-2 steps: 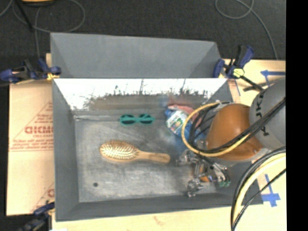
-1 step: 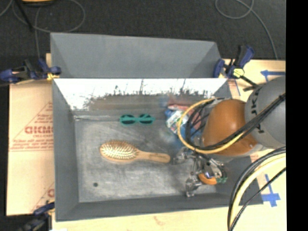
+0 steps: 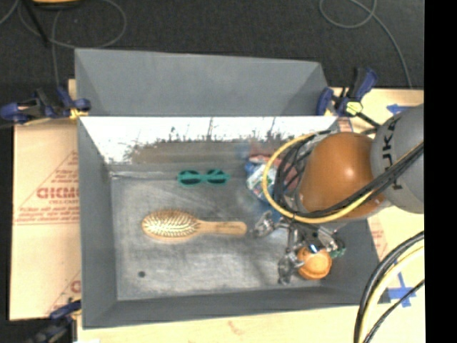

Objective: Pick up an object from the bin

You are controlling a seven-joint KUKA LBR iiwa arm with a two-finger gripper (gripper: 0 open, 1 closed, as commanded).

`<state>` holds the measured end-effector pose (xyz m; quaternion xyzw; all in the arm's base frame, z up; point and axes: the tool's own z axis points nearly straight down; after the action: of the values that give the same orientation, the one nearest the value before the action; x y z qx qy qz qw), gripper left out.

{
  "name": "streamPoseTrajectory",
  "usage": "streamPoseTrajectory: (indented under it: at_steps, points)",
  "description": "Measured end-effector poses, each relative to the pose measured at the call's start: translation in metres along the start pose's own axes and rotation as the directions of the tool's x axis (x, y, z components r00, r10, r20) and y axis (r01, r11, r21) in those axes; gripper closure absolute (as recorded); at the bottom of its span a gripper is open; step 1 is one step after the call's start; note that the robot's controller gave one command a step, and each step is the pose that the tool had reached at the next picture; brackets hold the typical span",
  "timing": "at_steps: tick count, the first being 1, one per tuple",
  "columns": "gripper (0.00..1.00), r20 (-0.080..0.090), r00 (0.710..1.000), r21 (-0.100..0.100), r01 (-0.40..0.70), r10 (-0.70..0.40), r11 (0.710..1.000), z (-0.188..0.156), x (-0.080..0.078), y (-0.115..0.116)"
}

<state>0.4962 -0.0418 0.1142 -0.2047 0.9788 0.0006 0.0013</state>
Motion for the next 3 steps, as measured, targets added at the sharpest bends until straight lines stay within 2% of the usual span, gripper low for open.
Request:
streamPoseTrajectory:
  at_steps: [1,2,3]
  points:
    - [0.00,0.003,0.982,0.004,0.188,-0.188,0.982,0.005,0.017,-0.047]
    - [0.00,0.001,0.975,0.003,0.221,-0.221,0.975,0.011,0.023,-0.061]
    - [1.00,-0.010,0.970,0.004,0.243,-0.243,0.970,0.036,-0.005,-0.054]
